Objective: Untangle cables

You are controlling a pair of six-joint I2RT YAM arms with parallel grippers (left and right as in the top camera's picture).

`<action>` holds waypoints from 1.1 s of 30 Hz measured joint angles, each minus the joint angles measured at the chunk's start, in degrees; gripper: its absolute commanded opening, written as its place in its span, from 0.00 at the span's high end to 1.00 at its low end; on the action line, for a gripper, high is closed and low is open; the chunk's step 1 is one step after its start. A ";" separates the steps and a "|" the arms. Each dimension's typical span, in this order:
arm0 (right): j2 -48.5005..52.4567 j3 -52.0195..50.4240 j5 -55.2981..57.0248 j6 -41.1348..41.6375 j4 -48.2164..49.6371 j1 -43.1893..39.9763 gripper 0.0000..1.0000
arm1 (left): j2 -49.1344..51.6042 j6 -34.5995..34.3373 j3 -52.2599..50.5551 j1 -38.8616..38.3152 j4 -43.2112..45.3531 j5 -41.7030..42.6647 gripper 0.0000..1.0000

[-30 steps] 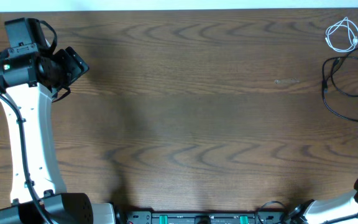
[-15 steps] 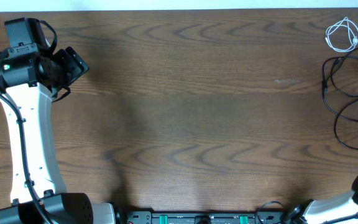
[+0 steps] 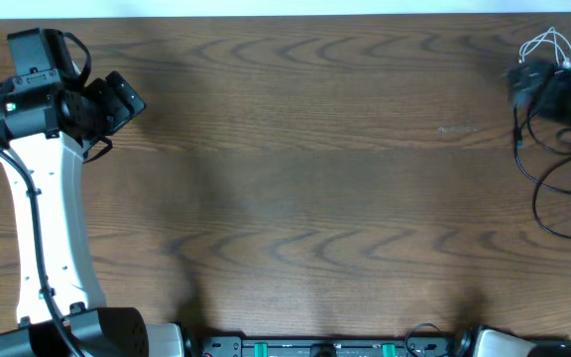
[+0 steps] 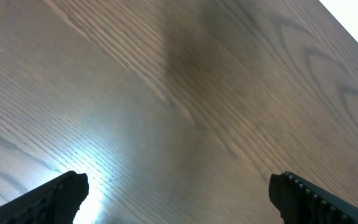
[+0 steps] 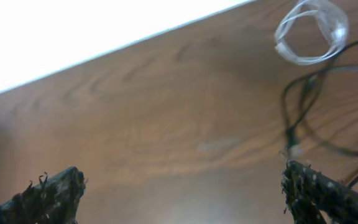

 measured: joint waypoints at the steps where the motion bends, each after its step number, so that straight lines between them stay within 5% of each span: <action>1: -0.63 0.00 0.87 -0.11 -1.09 1.64 0.01 | 0.00 0.00 0.00 0.00 0.00 0.00 0.02; 10: -8.72 0.00 10.36 -0.57 -5.62 12.63 0.01 | 0.00 0.00 0.00 0.00 0.00 0.00 0.02; 18: -17.42 0.17 11.52 -0.59 -10.64 12.90 0.01 | 0.00 0.00 0.00 0.00 0.00 0.00 0.02; 33: -17.73 0.22 11.50 -0.59 -25.40 12.92 0.01 | 0.00 0.00 0.00 0.00 0.00 0.02 0.02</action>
